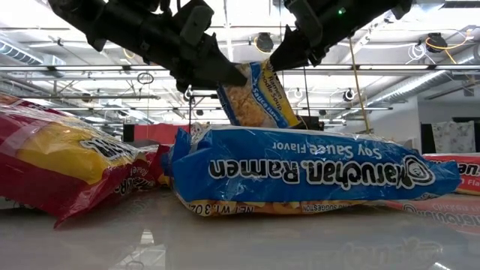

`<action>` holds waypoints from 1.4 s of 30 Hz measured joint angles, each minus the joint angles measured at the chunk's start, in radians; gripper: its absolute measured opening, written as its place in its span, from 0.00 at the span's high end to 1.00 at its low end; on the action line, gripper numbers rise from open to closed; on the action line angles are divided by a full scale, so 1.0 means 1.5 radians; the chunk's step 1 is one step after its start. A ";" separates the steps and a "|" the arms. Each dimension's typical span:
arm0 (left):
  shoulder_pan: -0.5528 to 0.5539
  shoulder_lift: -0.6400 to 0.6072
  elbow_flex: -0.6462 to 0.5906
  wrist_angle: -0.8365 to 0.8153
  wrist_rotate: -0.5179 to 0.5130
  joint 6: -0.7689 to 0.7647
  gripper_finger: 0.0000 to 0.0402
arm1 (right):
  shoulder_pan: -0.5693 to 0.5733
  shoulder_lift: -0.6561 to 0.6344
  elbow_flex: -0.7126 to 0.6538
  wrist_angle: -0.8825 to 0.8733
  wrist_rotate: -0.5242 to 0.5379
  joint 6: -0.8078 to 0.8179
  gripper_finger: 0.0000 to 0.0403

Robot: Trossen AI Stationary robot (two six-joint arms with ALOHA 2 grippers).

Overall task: Sort Maruchan noodles
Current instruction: Put the top blue noodle pack into the orange bin

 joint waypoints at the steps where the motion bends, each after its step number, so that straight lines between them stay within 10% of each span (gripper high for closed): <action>1: 0.000 0.000 0.000 0.000 0.000 -0.003 0.68 | 0.000 0.000 0.000 0.000 0.000 0.000 1.00; 18: 0.016 -0.005 0.000 0.011 0.001 0.012 0.70 | 0.000 -0.028 0.000 -0.011 0.047 -0.010 0.91; 35: 0.153 -0.012 0.000 0.189 0.000 0.002 0.70 | 0.029 -0.237 0.000 -0.446 0.123 0.177 0.77; 42: 0.253 -0.012 0.000 0.248 -0.001 -0.067 0.70 | 0.031 -0.263 -0.032 -0.458 0.119 0.196 0.77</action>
